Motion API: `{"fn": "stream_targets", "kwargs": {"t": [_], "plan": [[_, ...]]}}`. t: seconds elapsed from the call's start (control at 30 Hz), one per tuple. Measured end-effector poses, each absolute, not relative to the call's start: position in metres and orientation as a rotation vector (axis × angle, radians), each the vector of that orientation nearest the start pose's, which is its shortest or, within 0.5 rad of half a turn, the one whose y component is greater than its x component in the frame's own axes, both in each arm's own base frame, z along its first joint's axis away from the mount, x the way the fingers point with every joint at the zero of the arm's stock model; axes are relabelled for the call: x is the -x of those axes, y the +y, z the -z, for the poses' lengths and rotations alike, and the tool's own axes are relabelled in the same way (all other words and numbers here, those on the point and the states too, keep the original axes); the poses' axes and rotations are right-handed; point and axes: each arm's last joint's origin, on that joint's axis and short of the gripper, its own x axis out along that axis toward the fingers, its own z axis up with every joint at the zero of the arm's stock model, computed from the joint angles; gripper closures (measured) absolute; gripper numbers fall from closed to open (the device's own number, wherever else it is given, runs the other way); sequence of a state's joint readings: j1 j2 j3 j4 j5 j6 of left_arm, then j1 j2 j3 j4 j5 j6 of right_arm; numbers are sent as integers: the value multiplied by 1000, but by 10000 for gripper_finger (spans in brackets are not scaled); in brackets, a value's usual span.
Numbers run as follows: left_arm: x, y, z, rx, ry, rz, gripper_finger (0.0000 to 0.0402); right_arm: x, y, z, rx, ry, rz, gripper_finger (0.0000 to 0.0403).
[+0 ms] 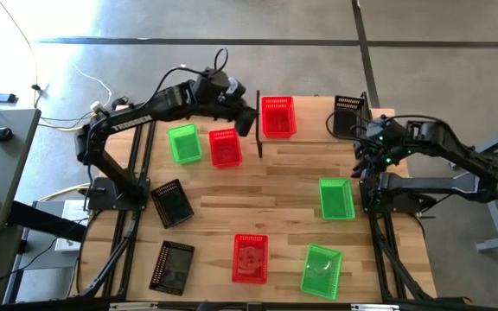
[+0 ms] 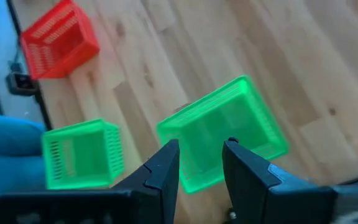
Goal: Stack baskets on shelf by color
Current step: Put the middle right green bin on the shelf
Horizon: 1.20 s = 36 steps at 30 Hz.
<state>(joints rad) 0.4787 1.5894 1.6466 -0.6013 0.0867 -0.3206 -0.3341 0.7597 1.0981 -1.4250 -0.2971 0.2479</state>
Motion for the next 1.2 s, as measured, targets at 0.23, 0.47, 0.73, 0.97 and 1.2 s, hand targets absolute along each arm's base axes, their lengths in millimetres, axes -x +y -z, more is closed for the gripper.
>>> {"fn": "stream_targets", "kwargs": {"t": [0.23, 0.47, 0.73, 0.97, 1.2], "plan": [[-305, 145, -390, 452, 547, -449, 335, -88, -7, -338, -649, 1079, 135, 295], [-304, 142, -387, 463, 581, -450, 335, -107, 7, -335, -669, 1150, 68, 295], [-305, 140, -387, 434, 593, -428, 335, -128, 30, -325, -501, 1252, 52, 295], [-305, 137, -388, 414, 595, -413, 335, -141, 51, -320, -361, 1225, 54, 295], [-300, 133, -396, 402, 571, -421, 335, -154, 72, -309, -258, 1273, 31, 295]]}}
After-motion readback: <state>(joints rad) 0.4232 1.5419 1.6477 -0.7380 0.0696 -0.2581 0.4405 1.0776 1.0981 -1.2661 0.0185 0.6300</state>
